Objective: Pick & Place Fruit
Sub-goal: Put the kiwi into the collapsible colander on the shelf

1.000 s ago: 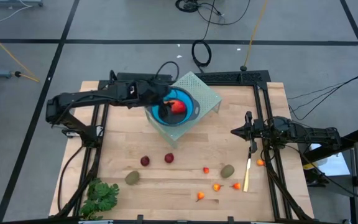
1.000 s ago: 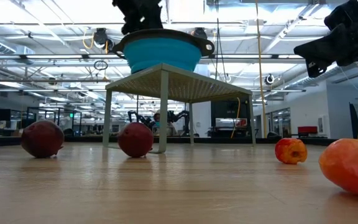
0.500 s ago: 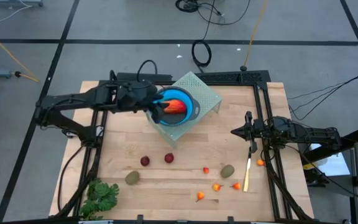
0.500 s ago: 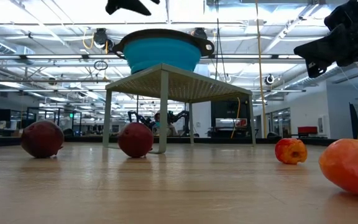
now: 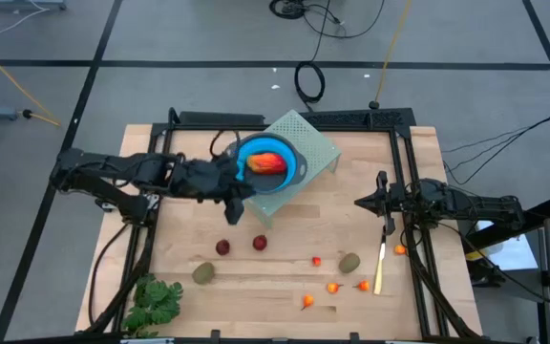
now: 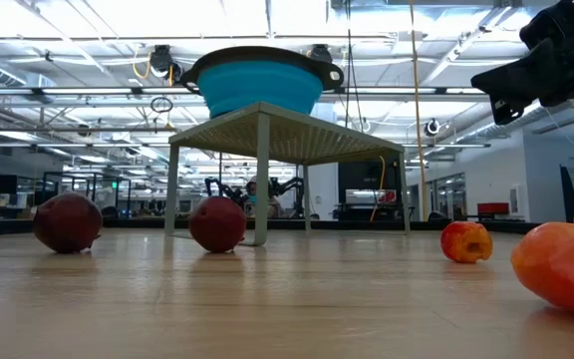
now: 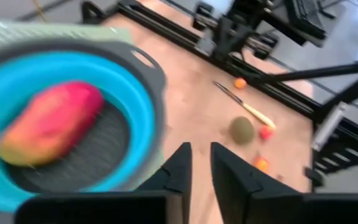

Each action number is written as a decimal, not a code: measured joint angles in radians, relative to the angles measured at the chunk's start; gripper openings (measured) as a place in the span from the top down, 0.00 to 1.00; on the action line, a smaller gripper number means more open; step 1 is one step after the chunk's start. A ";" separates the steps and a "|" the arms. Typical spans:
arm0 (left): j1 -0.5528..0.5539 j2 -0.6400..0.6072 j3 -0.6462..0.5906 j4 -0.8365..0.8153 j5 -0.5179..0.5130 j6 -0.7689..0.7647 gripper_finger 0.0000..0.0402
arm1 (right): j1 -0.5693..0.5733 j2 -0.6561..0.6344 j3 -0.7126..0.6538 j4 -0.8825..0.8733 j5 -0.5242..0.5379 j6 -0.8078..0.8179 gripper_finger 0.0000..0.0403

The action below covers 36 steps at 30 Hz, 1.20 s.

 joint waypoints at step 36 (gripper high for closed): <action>-0.421 0.222 -0.001 -0.420 0.150 -0.755 0.99 | 0.000 0.000 0.000 -0.001 0.000 -0.004 1.00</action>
